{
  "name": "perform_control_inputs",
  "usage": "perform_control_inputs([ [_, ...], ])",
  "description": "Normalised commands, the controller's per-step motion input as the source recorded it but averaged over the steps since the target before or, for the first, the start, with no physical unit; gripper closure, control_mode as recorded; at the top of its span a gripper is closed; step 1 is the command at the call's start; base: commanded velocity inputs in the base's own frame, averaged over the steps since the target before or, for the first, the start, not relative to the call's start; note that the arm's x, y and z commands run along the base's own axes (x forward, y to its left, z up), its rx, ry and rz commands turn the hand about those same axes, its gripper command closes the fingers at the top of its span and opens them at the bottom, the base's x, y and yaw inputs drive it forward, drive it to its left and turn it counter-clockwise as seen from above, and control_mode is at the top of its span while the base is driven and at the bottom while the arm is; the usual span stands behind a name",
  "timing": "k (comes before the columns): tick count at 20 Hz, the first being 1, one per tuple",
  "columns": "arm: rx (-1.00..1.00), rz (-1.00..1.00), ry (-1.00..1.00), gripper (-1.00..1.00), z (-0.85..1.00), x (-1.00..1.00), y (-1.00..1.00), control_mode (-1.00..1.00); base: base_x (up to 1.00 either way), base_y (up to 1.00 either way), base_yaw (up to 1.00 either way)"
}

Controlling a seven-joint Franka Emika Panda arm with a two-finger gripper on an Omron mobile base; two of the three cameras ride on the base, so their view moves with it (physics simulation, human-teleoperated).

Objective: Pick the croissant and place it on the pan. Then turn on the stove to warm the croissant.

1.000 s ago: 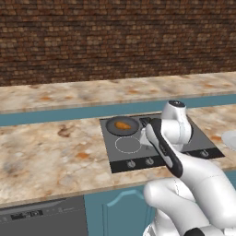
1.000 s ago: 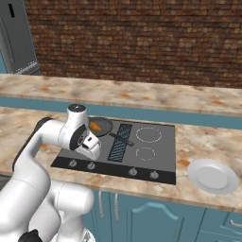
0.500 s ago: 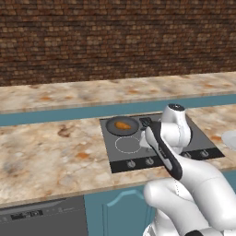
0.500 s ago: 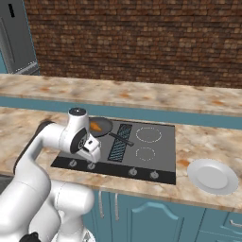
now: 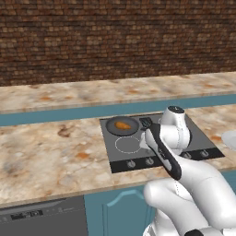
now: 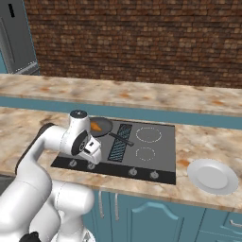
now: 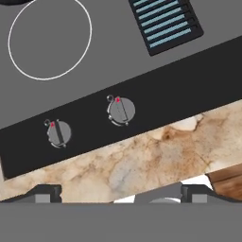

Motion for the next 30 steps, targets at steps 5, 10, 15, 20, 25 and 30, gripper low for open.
perform_control_inputs([
  [5, 0.00, 0.00, 0.00, -1.00, -0.07, 0.13, -0.06, -1.00, 0.00, 0.00, 0.00],
  [10, 0.00, 0.00, 0.00, -1.00, -0.09, 0.20, -0.04, -1.00, 0.00, 0.00, 0.00],
  [15, 0.00, 0.00, 0.00, -1.00, -0.12, 0.20, -0.01, -1.00, 0.00, 0.00, 0.00],
  [20, 0.00, 0.00, 0.00, -1.00, -0.17, 0.19, 0.00, -1.00, 0.00, 0.00, 0.00],
  [25, 0.00, 0.00, 0.00, -1.00, -0.19, 0.17, 0.00, -1.00, 0.00, 0.00, 0.00],
  [30, 0.00, 0.00, 0.00, -1.00, -0.20, 0.03, 0.00, -1.00, 0.00, 0.00, 0.00],
])
